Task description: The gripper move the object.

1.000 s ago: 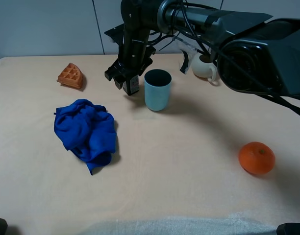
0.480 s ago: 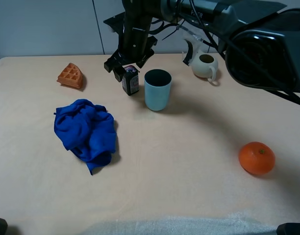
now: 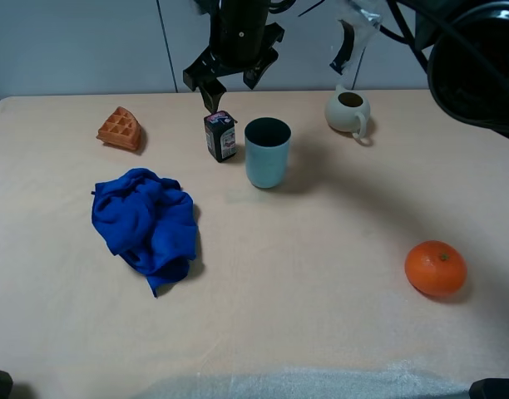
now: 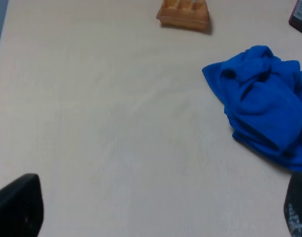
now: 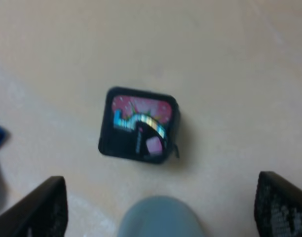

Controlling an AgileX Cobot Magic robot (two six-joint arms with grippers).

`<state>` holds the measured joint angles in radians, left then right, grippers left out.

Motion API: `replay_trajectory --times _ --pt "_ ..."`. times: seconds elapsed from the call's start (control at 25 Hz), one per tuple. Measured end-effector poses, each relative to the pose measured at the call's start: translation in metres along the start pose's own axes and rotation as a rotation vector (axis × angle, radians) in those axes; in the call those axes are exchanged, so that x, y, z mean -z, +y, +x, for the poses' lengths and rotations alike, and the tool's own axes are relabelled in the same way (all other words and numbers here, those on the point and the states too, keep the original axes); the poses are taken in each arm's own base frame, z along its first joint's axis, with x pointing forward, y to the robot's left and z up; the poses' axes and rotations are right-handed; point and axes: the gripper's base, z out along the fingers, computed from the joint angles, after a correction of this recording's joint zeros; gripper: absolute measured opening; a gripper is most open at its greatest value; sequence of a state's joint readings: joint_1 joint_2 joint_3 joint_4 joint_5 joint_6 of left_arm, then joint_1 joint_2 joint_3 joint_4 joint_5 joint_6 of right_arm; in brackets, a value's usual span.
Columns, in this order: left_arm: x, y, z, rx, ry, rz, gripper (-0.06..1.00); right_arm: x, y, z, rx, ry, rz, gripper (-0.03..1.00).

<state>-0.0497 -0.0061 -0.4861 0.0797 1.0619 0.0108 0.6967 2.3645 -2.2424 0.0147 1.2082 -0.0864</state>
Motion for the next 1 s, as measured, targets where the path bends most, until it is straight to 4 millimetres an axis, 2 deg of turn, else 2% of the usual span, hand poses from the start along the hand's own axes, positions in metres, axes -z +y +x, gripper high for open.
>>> replay_trajectory --times 0.2,0.64,1.0 --pt "0.0 0.0 0.0 0.0 0.0 0.0 0.99 0.032 -0.008 -0.002 -0.016 -0.053 0.009 0.58" --pt "0.0 0.0 0.0 0.0 0.0 0.0 0.99 0.104 -0.012 -0.001 -0.011 -0.184 0.059 0.58" --pt "0.0 0.0 0.0 0.0 0.0 0.0 0.99 0.133 -0.015 0.032 -0.027 -0.135 0.1 0.58"
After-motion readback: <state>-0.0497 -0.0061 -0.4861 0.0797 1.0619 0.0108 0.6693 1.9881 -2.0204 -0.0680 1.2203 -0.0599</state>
